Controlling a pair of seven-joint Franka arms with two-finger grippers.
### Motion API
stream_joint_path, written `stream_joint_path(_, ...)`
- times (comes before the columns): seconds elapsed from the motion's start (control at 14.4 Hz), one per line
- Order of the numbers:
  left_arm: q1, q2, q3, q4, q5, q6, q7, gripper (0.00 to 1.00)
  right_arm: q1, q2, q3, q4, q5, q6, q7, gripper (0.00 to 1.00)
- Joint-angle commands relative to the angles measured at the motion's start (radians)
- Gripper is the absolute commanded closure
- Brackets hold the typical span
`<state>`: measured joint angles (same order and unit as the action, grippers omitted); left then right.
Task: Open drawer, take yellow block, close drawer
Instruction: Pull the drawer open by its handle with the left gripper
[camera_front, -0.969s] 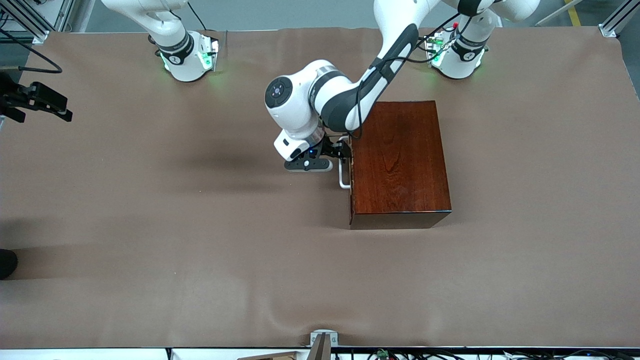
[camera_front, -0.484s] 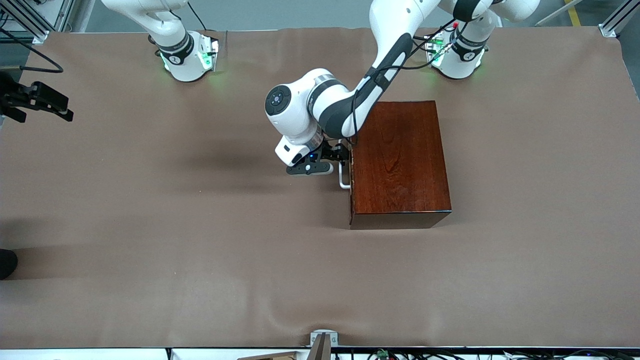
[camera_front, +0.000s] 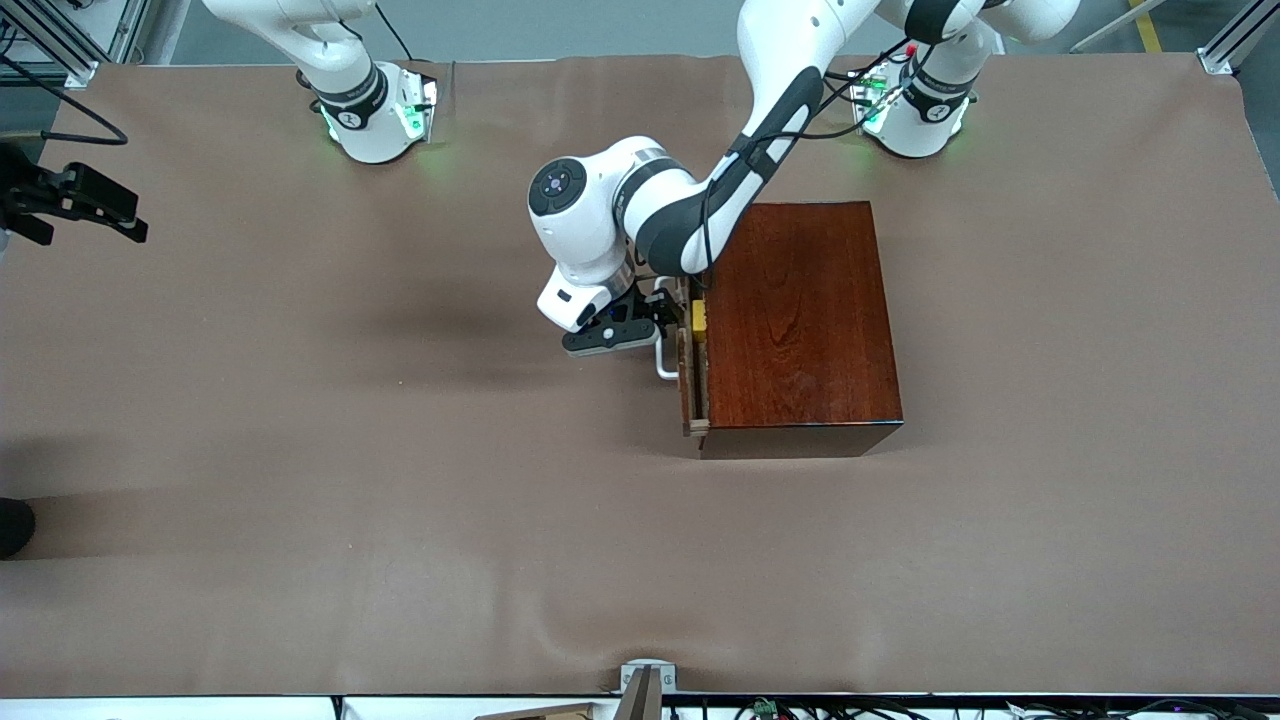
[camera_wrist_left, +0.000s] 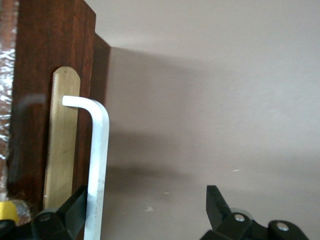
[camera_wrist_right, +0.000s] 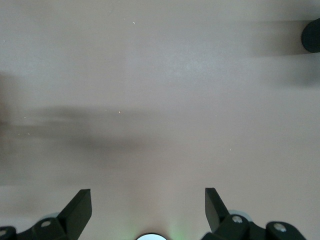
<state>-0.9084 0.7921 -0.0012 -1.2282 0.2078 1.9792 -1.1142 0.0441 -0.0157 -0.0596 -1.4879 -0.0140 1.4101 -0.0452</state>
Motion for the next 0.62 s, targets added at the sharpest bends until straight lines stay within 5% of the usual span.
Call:
stream_joint_path(0.0, -0.029, 0.033, -0.002, 0.042, -0.016, 0.072, -0.062, 0.00, -0.010, -0.021, 0.009, -0.009, -0.004, 0.001, 0.004, 0.00)
stream_joint_path(0.55, -0.058, 0.044, -0.003, 0.049, -0.018, 0.228, -0.210, 0.00, -0.015, 0.002, 0.007, 0.003, -0.013, 0.007, 0.001, 0.00)
